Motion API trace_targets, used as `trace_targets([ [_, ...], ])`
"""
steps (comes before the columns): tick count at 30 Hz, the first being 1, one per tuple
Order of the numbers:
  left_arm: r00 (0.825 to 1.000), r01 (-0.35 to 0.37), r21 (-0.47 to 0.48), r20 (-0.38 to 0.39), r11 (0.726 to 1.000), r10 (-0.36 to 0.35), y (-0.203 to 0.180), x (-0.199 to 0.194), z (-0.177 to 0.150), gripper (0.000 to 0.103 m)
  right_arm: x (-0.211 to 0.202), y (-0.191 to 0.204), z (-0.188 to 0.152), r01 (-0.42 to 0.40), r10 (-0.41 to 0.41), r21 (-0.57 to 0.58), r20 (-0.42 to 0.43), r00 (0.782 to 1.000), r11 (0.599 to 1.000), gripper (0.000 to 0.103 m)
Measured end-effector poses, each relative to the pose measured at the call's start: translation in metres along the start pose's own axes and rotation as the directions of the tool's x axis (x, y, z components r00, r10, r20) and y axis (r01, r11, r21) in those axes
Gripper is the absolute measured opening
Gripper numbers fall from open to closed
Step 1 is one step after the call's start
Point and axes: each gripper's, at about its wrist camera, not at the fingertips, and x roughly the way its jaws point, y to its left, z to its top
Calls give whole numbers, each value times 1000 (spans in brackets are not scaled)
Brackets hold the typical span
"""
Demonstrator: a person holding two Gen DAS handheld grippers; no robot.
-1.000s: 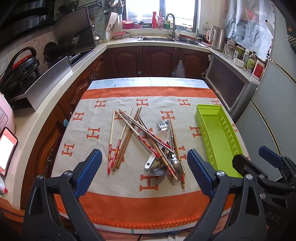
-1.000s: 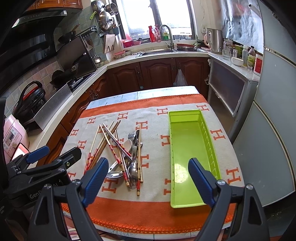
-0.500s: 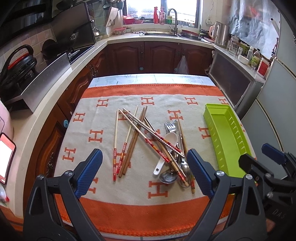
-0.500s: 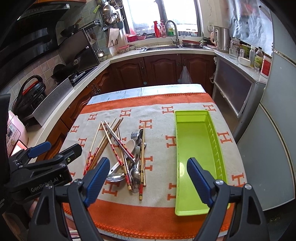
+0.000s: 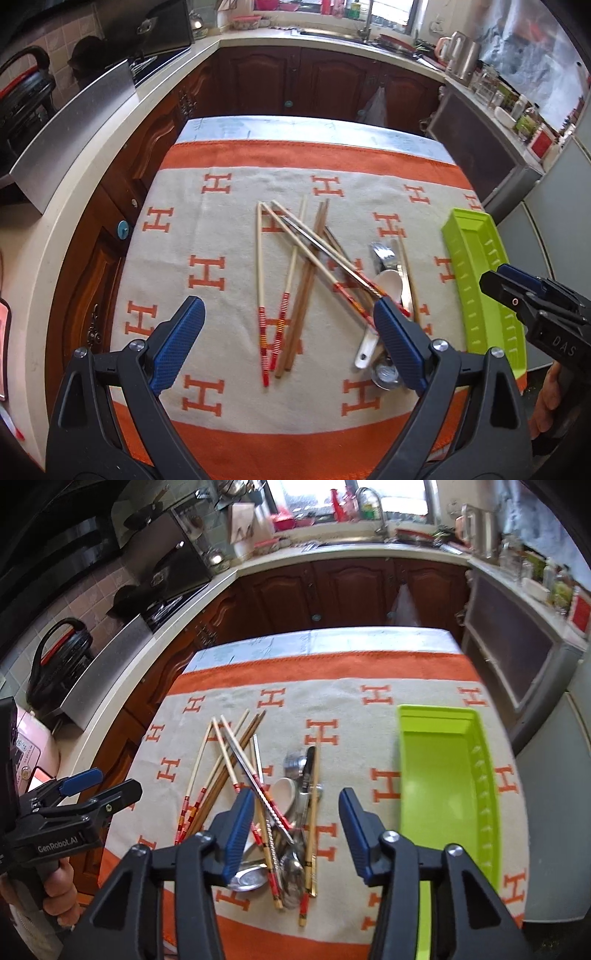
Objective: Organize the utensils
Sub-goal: 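Reach the right tool into the pile and grasp a pair of red-banded chopsticks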
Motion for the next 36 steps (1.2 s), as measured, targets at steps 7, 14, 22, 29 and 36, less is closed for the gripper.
trace_targets([
  [7,997,-27,14,-77,1000,28,19,50,6,76,65,18,24,-111,105,-38,-147,984,993,42],
  [14,982,-25,-11,-185,1000,23,36,108,9,53,127,27,35,-156,140,-41,-271,952,987,41],
  [22,975,-33,-17,-222,999,29,39,139,12,47,163,27,34,-167,141,-43,-364,921,985,18],
  [29,967,-44,-43,-253,998,31,45,155,14,42,168,38,32,-166,109,-119,-381,918,979,8],
  [36,968,-60,-51,-248,997,46,50,161,15,39,168,45,27,-140,69,-174,-359,931,975,6],
])
